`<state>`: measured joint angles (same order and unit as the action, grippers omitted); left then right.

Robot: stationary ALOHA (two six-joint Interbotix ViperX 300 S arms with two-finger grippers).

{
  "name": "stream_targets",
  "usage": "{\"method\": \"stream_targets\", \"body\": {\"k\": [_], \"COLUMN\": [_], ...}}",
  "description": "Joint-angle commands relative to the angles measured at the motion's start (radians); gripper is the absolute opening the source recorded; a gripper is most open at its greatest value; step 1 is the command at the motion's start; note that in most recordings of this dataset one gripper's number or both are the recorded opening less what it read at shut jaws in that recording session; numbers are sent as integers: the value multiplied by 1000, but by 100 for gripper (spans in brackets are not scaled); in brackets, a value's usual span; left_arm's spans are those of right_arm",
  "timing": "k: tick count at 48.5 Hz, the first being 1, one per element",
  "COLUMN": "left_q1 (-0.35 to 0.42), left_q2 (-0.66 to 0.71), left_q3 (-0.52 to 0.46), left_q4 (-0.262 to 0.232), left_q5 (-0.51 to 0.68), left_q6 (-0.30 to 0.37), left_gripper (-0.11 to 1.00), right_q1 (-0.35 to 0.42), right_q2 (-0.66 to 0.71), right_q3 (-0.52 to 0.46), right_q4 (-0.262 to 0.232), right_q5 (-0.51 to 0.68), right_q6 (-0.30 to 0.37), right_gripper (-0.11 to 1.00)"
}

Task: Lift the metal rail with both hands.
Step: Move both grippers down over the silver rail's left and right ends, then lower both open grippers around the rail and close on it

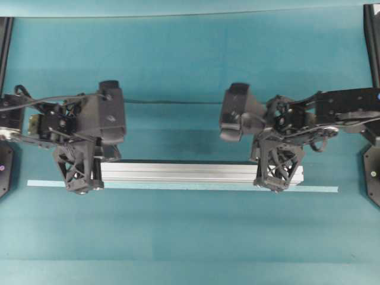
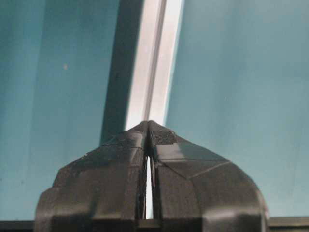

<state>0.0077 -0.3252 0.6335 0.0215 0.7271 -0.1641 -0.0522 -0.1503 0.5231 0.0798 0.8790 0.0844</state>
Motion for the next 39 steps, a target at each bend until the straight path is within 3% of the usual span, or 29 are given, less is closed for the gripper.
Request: {"method": "stream_targets", "body": {"k": [1, 8, 13, 18, 22, 26, 29, 34, 39], "left_q1": [-2, -5, -2, 3, -2, 3, 3, 5, 2], "left_q2": [9, 31, 35, 35, 35, 37, 43, 57, 69], "left_q3": [-32, -37, -35, -29, -21, -18, -17, -12, -11], "left_q4": [5, 5, 5, 5, 5, 5, 5, 2, 2], "left_q5": [2, 2, 0, -14, -40, -49, -49, -54, -54], "left_q6": [15, 61, 63, 60, 61, 52, 44, 31, 29], "left_gripper": [2, 11, 25, 47, 71, 91, 99, 99, 99], "right_q1": [3, 9, 14, 18, 15, 3, 0, 3, 0], "right_q2": [15, 26, 28, 29, 31, 32, 31, 34, 37], "right_q3": [-14, -14, -14, -11, -14, -15, -12, 2, 15], "right_q4": [2, 5, 5, 14, 51, 101, 106, 94, 94], "right_q5": [2, 2, -2, -12, -25, -37, -49, -71, -74], "right_q6": [-46, -95, -124, -146, -147, -149, -141, -143, -144], "right_gripper": [2, 2, 2, 2, 6, 21, 37, 70, 91]}}
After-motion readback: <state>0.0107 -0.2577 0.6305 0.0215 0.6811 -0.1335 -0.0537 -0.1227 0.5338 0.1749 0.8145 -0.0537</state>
